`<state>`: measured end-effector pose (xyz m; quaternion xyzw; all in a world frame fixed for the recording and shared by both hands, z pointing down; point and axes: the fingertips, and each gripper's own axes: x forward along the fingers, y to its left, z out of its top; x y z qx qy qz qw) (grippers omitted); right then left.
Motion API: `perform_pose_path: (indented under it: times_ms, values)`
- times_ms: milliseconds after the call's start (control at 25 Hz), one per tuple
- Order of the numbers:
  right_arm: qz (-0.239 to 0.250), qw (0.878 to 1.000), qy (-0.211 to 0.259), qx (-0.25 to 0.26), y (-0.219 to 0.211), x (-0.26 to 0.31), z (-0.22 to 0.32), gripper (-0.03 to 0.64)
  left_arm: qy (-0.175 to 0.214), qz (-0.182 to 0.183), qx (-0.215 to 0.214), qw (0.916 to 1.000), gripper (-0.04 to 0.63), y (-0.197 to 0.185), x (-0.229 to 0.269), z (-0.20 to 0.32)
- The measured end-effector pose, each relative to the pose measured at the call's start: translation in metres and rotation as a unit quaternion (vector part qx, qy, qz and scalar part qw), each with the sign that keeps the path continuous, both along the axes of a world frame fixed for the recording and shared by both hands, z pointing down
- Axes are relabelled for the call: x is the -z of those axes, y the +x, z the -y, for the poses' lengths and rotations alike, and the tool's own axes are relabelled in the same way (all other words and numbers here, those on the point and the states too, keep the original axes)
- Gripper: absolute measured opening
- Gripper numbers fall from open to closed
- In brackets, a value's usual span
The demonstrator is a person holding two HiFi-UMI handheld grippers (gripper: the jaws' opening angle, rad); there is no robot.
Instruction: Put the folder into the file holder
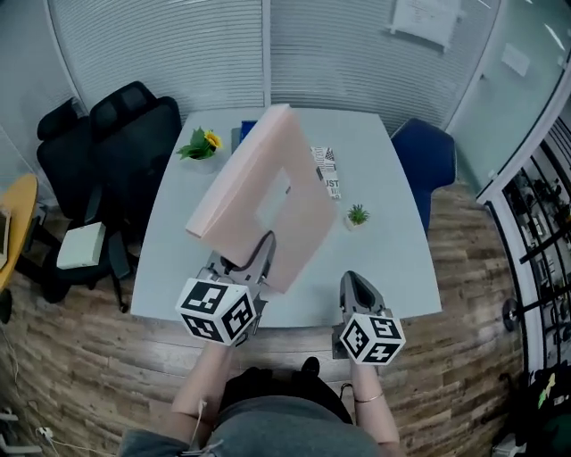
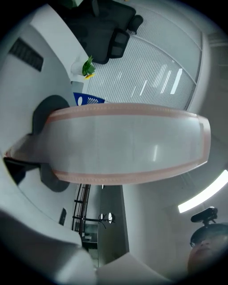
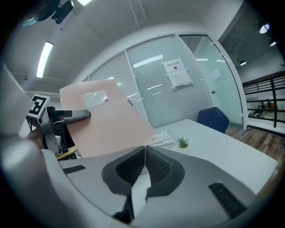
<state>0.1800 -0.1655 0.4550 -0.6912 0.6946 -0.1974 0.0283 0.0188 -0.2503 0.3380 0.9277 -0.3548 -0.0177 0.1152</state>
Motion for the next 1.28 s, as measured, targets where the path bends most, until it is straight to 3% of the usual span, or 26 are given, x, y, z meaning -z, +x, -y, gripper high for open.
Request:
perform_pose_path:
  times_ms: [240,600,920,1280]
  values:
    - [-0.002,0.997,0.014,0.081,-0.008,0.005,0.030,0.000,0.043,0.004,0.080,0.9958,0.130,-0.018,0.032,-0.001]
    - [-0.007,0.984,0.019,0.179,-0.042,0.012,0.049,0.000,0.105,0.005,0.192,0.9758,0.130,-0.063,0.084,-0.012]
    - [-0.012,0.976,0.021,0.216,-0.051,0.017,0.050,0.000,0.128,0.018,0.272,0.9535,0.132,-0.080,0.108,0.000]
    - [-0.010,0.978,0.020,0.208,-0.043,0.012,0.053,-0.002,0.138,0.001,0.304,0.9428,0.134,-0.068,0.119,0.031]
